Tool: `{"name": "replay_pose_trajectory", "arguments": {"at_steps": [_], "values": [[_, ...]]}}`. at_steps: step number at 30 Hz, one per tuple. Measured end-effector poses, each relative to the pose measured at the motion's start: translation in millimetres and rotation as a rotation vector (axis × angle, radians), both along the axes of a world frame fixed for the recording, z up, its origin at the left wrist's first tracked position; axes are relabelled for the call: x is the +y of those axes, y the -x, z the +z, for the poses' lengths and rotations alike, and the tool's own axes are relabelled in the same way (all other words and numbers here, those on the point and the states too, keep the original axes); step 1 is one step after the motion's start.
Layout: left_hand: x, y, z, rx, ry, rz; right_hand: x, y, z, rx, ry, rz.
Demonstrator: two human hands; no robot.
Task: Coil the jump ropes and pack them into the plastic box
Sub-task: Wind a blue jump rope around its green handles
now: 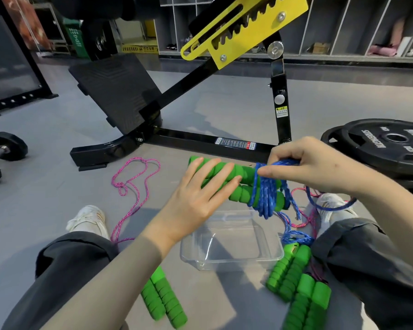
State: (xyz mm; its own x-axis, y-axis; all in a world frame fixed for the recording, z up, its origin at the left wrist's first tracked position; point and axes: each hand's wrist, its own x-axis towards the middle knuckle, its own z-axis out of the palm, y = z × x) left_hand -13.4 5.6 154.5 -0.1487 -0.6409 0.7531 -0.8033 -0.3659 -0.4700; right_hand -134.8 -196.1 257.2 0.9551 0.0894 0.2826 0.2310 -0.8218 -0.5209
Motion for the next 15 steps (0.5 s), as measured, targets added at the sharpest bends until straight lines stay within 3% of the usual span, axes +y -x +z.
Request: {"name": "replay_pose_trajectory", "arguments": {"at_steps": [8,13,15], "values": [[-10,29,4,0.009,0.025,-0.149,-3,-11,-13,-0.130,-0.185,-0.026],[-13,45,14,0.019,0.134,-0.202,1,-22,-13,0.030,-0.527,0.038],[-14,47,16,0.043,0.173,-0.197,-18,-25,-45,0.159,-0.615,-0.002]]}}
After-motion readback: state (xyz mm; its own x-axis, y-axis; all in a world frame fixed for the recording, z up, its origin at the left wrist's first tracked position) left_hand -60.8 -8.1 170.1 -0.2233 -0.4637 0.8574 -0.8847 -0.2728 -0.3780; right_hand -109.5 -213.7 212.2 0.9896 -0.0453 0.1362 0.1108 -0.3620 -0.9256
